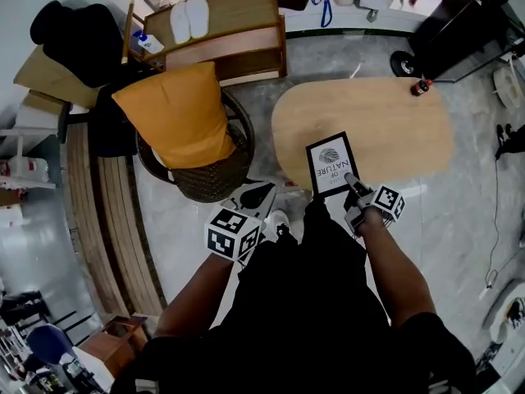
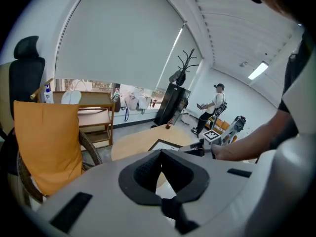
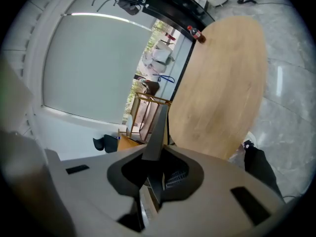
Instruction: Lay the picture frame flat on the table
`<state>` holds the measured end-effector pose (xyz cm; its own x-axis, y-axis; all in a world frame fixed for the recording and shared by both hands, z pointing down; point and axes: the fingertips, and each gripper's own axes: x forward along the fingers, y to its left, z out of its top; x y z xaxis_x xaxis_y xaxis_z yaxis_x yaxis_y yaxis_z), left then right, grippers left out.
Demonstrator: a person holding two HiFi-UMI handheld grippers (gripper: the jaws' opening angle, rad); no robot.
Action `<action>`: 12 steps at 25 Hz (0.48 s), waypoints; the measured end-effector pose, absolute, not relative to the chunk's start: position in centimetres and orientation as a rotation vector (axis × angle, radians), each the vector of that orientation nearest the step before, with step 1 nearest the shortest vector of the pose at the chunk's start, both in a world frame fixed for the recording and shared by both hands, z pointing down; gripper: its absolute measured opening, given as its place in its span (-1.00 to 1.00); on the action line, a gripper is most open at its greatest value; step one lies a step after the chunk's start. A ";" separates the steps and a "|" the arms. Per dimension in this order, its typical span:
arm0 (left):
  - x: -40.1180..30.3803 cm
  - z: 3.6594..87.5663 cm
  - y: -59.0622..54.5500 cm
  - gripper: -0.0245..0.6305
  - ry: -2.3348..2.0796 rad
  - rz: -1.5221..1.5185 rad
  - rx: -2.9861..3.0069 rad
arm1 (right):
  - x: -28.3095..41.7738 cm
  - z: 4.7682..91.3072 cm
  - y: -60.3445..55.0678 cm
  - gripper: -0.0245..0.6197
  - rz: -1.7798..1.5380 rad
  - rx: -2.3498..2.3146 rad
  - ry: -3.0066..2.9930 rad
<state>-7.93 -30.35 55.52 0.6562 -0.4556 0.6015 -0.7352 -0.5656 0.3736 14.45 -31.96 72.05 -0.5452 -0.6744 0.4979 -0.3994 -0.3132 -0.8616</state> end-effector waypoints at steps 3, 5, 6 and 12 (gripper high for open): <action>-7.7 56.8 -32.4 -0.91 -0.950 0.616 2.193 | 13.4 77.2 -36.4 -0.82 -2.049 -1.376 1.733; -7.3 57.8 -33.5 -0.91 -0.968 0.631 2.148 | 12.6 80.4 -39.6 -0.82 -2.087 -1.370 1.747; -7.2 58.4 -34.1 -0.91 -0.979 0.641 2.133 | 12.2 81.8 -41.3 -0.82 -2.097 -1.362 1.749; -6.6 60.6 -36.3 -0.91 -1.021 0.676 2.048 | 9.9 88.1 -49.4 -0.82 -2.055 -1.279 1.726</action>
